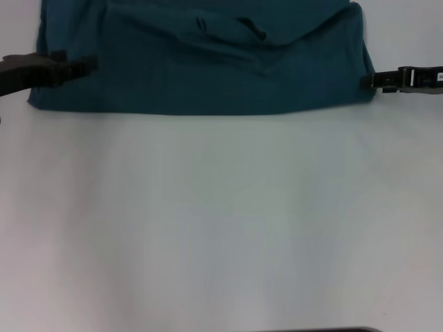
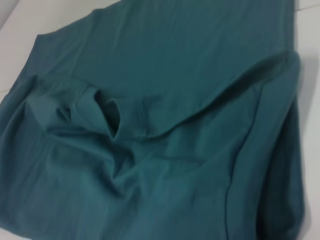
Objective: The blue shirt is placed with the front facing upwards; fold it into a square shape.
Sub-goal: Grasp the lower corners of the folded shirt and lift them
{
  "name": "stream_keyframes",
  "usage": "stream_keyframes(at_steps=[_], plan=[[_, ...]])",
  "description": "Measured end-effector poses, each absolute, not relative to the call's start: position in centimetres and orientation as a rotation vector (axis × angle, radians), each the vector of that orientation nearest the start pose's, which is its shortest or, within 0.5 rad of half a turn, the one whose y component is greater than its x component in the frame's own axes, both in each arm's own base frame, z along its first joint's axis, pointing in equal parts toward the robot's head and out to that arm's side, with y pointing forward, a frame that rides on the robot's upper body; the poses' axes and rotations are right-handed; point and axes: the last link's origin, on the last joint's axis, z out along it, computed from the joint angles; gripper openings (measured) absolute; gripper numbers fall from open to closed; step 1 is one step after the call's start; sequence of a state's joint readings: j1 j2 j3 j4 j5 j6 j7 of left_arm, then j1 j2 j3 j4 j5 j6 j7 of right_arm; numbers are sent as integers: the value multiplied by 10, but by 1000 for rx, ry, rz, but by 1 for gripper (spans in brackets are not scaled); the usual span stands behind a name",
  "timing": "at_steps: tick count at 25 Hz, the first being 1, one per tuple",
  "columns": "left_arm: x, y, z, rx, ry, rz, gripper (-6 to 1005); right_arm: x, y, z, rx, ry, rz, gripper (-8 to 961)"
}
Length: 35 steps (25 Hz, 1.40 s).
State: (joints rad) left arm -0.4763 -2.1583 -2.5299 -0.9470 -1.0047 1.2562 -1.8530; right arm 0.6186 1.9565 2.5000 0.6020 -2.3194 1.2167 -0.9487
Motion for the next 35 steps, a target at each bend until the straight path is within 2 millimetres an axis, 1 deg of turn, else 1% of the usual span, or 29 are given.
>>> stream_keyframes(at_steps=[4,12,26,32,35], plan=[[-289,363,38,-2242,-1075,-530,706,320,381,32,-2163,1558,323,705],[-288,364,38,-2245,-1067,-529,701,313,387,24,-2159,1530,334,700],[-288,364,38,-2245,-1068,-530,692,310,388,17,-2160,1528,332,688],[-288,364,38,-2245,-1067,-531,688,309,392,17,-2143,1520,342,674],[-288,364,38,-2246,-1067,-531,686,308,393,17,-2149,1515,345,567]])
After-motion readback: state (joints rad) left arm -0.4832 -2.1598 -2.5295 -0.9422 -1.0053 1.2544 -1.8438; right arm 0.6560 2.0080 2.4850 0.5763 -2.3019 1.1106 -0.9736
